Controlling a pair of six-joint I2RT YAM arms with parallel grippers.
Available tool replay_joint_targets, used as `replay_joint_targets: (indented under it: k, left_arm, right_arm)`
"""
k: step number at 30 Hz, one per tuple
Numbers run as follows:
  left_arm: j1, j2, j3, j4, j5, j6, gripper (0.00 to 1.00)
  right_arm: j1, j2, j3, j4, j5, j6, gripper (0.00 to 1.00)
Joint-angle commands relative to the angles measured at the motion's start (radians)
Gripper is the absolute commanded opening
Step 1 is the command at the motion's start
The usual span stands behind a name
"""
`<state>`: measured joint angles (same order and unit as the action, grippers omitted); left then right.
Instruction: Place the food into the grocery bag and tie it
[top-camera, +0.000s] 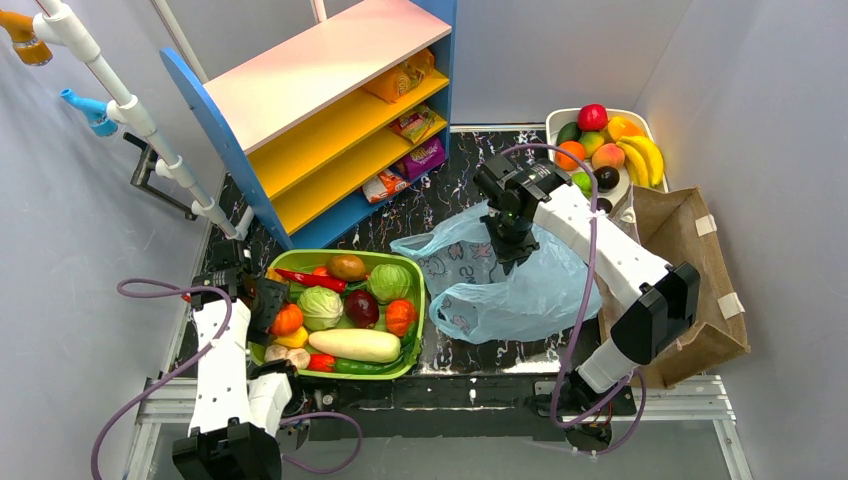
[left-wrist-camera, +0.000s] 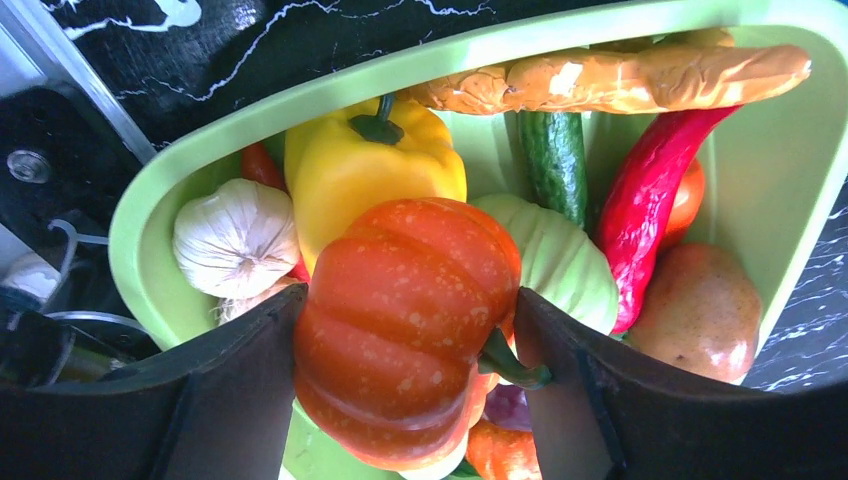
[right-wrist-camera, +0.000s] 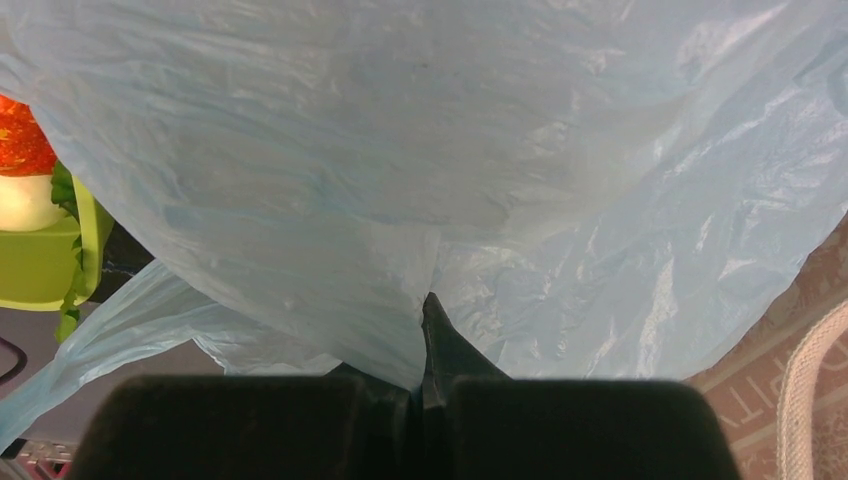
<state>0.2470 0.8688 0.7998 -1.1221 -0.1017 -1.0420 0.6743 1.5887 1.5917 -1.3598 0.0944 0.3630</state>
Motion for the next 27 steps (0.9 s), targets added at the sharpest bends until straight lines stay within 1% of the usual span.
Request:
replay_joint_targets:
  k: [1,4,8,13,17,20,21,23,25,27]
  left_arm:
    - [0.006,-0.024,0.015,-0.052,-0.034,0.035,0.61]
    - [0.005,-0.041,0.035,-0.074,-0.036,0.050,0.55]
    - [0.006,-0.079,0.062,-0.096,-0.030,0.076,0.43]
    - [0.006,-0.122,0.114,-0.146,-0.032,0.092,0.38]
    - [0.006,-0.145,0.174,-0.163,-0.007,0.113,0.32]
    - [0.007,-0.130,0.224,-0.182,0.028,0.147,0.27]
    - [0.006,-0.120,0.245,-0.197,0.037,0.155,0.24]
    - [0.006,-0.103,0.278,-0.210,0.066,0.178,0.14]
    - [0.006,-0.093,0.304,-0.204,0.116,0.200,0.07]
    - [0.005,-0.086,0.322,-0.191,0.167,0.210,0.04]
  right_arm:
    - [0.000,-0.049,-0.010,0.001,0.002,-0.008,0.01]
    - [0.000,-0.051,-0.006,-0.002,0.002,-0.007,0.01]
    - [-0.001,-0.053,0.006,-0.010,0.004,-0.007,0.01]
    - [0.000,-0.064,0.021,-0.014,-0.003,-0.006,0.01]
    - [0.001,-0.076,0.029,-0.015,-0.015,-0.002,0.01]
    - [0.000,-0.081,0.033,-0.015,-0.023,0.001,0.01]
    - [0.001,-0.082,0.034,-0.016,-0.024,0.002,0.01]
    - [0.000,-0.085,0.036,-0.019,-0.025,0.006,0.01]
    - [0.001,-0.091,0.041,-0.024,-0.025,0.013,0.01]
    - [0.000,-0.098,0.046,-0.027,-0.027,0.019,0.01]
